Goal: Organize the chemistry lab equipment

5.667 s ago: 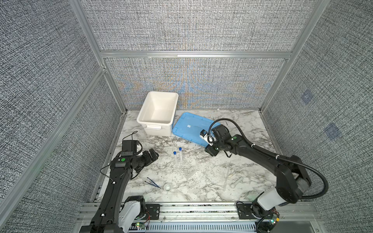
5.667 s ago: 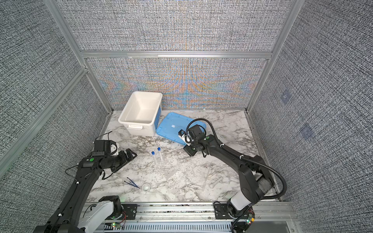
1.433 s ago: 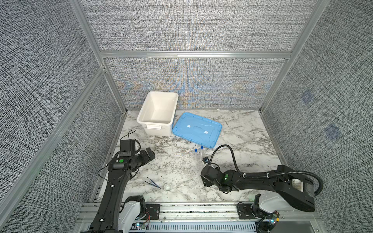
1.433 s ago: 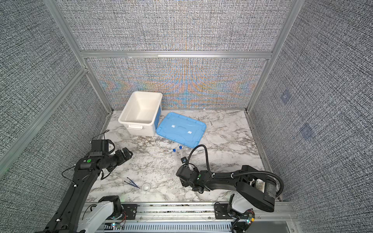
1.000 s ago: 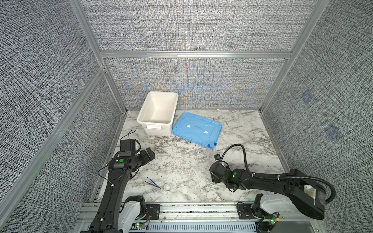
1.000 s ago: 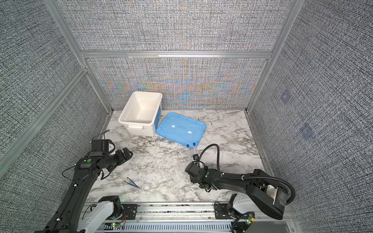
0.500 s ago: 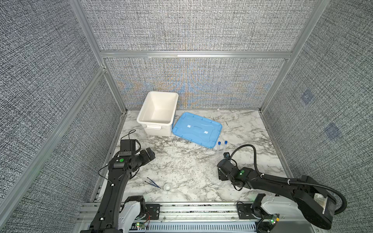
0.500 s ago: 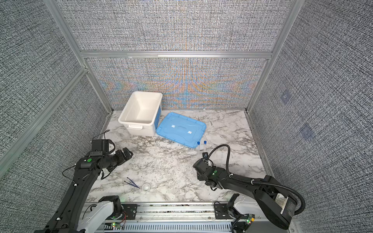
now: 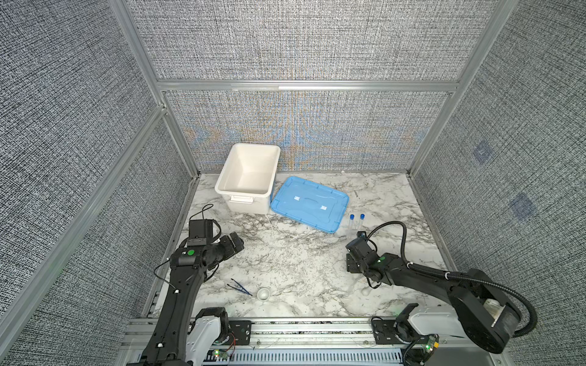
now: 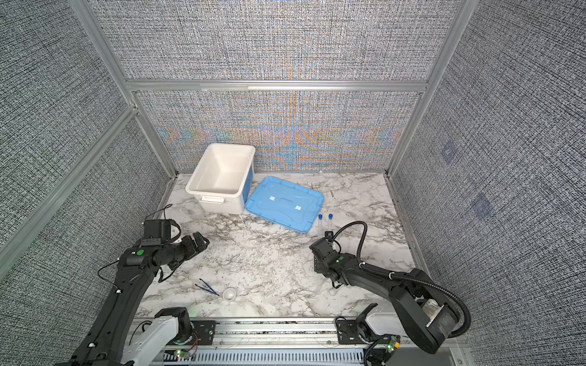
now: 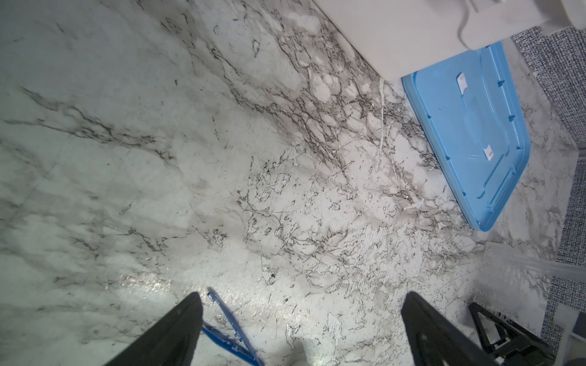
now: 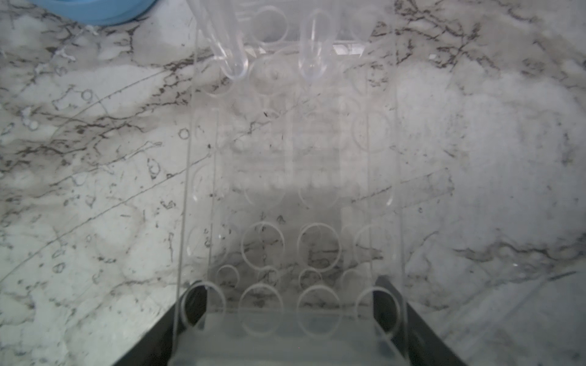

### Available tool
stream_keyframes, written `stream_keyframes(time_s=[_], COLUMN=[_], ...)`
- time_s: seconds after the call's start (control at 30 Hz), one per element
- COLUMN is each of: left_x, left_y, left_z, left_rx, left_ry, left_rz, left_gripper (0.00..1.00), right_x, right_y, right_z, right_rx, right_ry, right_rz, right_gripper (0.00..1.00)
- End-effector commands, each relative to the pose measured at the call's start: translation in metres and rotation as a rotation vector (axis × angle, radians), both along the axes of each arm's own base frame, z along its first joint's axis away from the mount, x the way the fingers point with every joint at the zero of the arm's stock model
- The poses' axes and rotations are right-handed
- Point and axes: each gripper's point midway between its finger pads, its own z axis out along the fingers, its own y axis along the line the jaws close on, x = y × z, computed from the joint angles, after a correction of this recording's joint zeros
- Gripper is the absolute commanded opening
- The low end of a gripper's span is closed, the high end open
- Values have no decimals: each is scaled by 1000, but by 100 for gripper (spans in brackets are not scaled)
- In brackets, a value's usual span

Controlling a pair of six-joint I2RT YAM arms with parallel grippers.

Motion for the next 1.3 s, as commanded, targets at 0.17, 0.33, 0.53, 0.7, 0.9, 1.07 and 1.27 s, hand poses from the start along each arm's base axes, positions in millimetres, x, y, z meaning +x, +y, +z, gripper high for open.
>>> stream_keyframes(time_s=[0.17,0.33,0.53,0.7,0.9,1.07,1.27], left_x=[3,3,4,4,5,5,5], left_y=[-3,-5,-7,-8,-9,-9,-9], left_z=[-2,-3,-3,-5,-6,-6,-6], left_rx=[-13,-23,-31,-35,-40,-42,-43], left_ry=[1,11,5,8,18,19,19], left_rz=[-16,-22,-30,-36,-40,-40,-41], left_gripper=[99,99,99,99,99,99,99], right_x=[26,41,55,65,75,85,89], right_y=[-19,-22,-37,-43,-53,-57,-70], right_z=[3,3,6,7,5,7,11], right_rx=[44,37,13,71,108,88,10], right_ry=[-34,-23,-21,13,62,64,70], right_rz=[-85,-121,-170,-179,-214,-234,-270], right_gripper=[70,70,70,70,70,70,72])
